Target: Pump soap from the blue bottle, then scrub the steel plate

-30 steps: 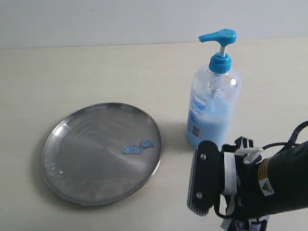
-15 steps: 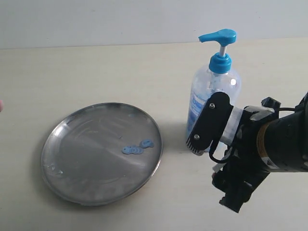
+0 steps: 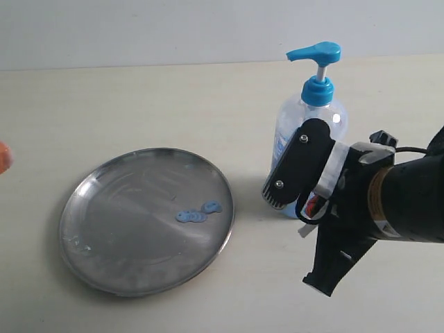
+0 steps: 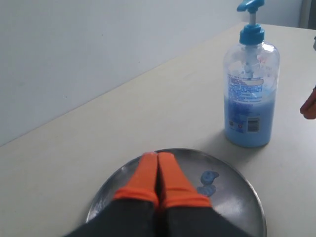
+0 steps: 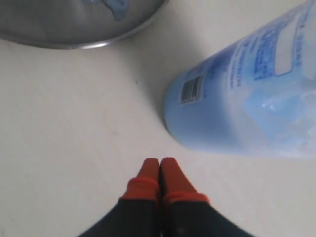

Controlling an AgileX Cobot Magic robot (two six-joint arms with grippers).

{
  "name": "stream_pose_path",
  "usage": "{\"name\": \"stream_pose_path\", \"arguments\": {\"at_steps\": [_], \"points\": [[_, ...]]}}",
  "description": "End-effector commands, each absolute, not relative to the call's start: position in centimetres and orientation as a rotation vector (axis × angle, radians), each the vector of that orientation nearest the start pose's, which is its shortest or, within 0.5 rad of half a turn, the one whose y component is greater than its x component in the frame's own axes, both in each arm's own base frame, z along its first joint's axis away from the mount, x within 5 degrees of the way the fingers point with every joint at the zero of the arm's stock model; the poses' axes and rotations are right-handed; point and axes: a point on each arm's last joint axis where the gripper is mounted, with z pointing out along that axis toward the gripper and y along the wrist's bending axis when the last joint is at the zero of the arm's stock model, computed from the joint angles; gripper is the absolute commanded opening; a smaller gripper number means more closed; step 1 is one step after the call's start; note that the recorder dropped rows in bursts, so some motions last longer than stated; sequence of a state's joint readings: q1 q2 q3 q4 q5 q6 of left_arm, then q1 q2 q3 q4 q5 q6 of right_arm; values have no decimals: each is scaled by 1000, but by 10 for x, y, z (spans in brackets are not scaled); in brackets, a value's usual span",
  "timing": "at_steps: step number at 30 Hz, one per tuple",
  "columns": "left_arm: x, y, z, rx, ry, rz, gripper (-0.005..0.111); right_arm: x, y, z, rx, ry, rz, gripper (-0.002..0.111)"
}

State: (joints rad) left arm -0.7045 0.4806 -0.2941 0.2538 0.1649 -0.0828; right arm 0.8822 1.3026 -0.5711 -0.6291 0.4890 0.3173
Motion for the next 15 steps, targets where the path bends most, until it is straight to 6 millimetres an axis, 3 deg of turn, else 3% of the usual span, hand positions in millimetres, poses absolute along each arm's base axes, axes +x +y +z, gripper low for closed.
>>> {"name": "stream_pose_path", "arguments": {"at_steps": [1, 15], "points": [[90, -72, 254, 785, 1742, -324, 0, 156, 153, 212, -1251, 2145, -73, 0], [100, -81, 240, 833, 1841, -299, 0, 129, 127, 265, -1043, 1918, 146, 0]]}}
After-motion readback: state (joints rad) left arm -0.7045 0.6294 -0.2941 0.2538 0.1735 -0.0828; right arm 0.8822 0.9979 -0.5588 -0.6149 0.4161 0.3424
